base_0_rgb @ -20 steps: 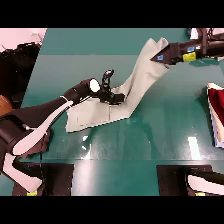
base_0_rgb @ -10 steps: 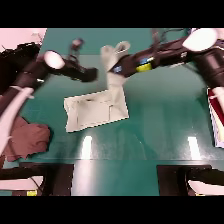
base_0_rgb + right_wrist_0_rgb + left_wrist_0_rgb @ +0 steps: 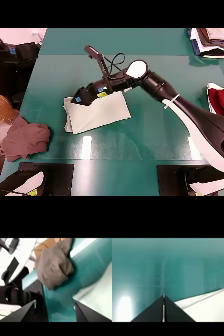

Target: Fold the shirts.

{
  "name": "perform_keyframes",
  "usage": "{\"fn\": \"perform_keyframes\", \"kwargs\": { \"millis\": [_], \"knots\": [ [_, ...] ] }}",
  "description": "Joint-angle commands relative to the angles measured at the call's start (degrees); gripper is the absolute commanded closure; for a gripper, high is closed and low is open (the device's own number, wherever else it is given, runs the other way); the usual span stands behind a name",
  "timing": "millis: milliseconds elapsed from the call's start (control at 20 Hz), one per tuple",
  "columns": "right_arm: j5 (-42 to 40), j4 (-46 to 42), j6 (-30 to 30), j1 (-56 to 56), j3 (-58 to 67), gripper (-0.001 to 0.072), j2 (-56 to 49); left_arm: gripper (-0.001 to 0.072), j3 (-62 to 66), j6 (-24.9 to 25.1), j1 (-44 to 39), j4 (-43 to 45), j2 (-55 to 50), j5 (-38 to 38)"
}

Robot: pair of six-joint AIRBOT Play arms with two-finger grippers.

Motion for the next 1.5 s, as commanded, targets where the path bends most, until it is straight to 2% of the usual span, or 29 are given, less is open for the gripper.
{"fn": "perform_keyframes", "kwargs": {
  "millis": [0, 150, 300, 450, 600, 800, 950, 1000, 1100, 1150, 1200, 1450],
  "knots": [
    [4.33, -10.97, 4.87, -5.9, -3.78, 0.0166, 1.7, 0.0683, 0.0, 0.15, 1.49, 0.83, 1.66, -1.84],
    [3.69, -16.39, 9.27, -16.52, -13.53, 0.0164, 5.44, 0.0683, 0.0, 0.17, 1.49, 0.39, 1.66, -2.38],
    [3.58, -16.26, 9.35, -27.1, -22.16, 0.0138, 5.42, 0.0683, 0.0, 0.17, 1.49, -1.77, 1.62, -2.64],
    [4.37, -11.69, 9.31, -32.11, -25.22, 0.012, 1.01, 0.0682, 0.0, 0.2, 1.49, -3.43, 1.55, -2.64],
    [4.66, -5.01, 6.71, -30.77, -24.68, 0.0124, -3.63, 0.0683, 0.0, 0.2, 1.49, -3.45, 1.55, -2.64],
    [5.51, -3.76, 6.47, -23.5, -16.85, 0.0126, -9.99, 0.0683, 0.0, 0.17, 1.49, -3.45, 1.55, -2.67],
    [5.75, -1.73, 6.49, -17.99, -9.9, 0.017, -14.67, 0.0683, 0.0, 0.17, 1.49, -3.5, 1.55, -2.73],
    [5.88, -1.75, 6.49, -16.5, -8.04, 0.023, -15.91, 0.0683, 0.0, 0.2, 1.49, -3.93, 1.55, -2.82],
    [6.03, -1.86, 6.47, -14.1, -4.81, 0.045, -17.64, 0.0683, 0.0, 0.7, 1.49, -5.53, 1.55, -3.08],
    [6.14, -2.03, 6.25, -13.35, -3.58, 0.0602, -17.94, 0.0683, 0.0, 1.22, 1.49, -6.71, 1.55, -3.06],
    [6.12, -2.38, 5.79, -12.96, -2.62, 0.0691, -17.92, 0.0683, 0.0, 1.22, 1.46, -7.82, 1.55, -3.08],
    [7.17, -2.43, 5.25, -18.25, 1.16, 0.0691, -13.66, 0.0683, 0.0, 1.2, -4.13, -8.83, 1.55, -2.67]
  ]
}}
